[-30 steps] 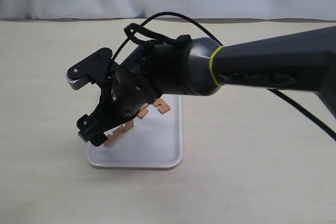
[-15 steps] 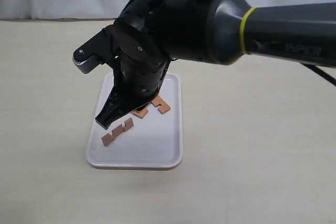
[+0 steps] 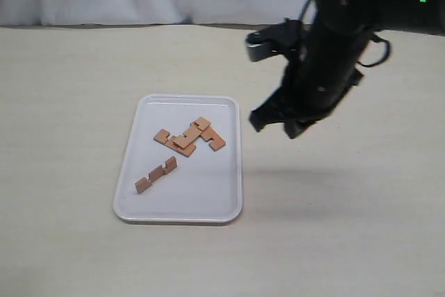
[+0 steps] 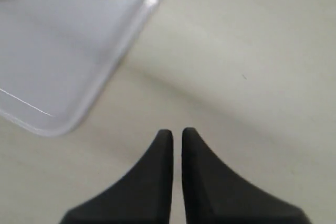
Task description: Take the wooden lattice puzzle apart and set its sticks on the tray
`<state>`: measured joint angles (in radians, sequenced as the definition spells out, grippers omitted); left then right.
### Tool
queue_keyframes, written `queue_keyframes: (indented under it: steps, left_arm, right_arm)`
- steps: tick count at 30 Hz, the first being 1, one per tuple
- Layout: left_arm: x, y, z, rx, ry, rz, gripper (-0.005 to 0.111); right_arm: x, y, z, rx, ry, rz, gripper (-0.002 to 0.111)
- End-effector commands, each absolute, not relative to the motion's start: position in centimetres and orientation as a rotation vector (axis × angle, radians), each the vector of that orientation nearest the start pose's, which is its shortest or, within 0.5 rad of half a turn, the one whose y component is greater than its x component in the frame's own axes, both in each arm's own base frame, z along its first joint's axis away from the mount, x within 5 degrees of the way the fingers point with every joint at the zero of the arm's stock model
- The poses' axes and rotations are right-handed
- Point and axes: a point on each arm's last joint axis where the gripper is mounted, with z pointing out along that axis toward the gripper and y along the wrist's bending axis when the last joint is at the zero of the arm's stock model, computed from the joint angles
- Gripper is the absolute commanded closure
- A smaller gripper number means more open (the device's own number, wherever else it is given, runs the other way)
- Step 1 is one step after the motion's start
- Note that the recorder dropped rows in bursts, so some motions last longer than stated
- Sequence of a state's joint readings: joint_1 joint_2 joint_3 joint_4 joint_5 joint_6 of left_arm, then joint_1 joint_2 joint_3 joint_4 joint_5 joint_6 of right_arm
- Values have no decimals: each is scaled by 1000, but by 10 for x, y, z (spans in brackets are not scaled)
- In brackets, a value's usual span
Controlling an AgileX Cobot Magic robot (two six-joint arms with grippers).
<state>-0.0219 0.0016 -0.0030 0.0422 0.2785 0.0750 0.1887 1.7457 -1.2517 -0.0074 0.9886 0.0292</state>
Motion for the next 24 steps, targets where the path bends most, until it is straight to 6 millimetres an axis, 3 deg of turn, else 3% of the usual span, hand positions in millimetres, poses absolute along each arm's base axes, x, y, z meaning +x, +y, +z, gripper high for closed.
queue_keyframes:
  steps: [1, 6, 10, 15, 24]
  left_arm:
    - [55, 0, 188, 116, 1755, 78, 107]
    - [55, 0, 188, 116, 1755, 78, 107]
    - [55, 0, 188, 116, 1755, 78, 107]
    - [55, 0, 188, 116, 1755, 78, 107]
    - [55, 0, 188, 116, 1755, 78, 107]
  right_arm:
    - [302, 2, 226, 33, 2967, 25, 102]
    - [255, -45, 239, 284, 2893, -15, 102]
    - [220, -59, 262, 356, 2719, -72, 102]
    - [184, -53, 280, 360, 2461, -139, 102]
    - [133, -34, 281, 405, 2070, -60, 102]
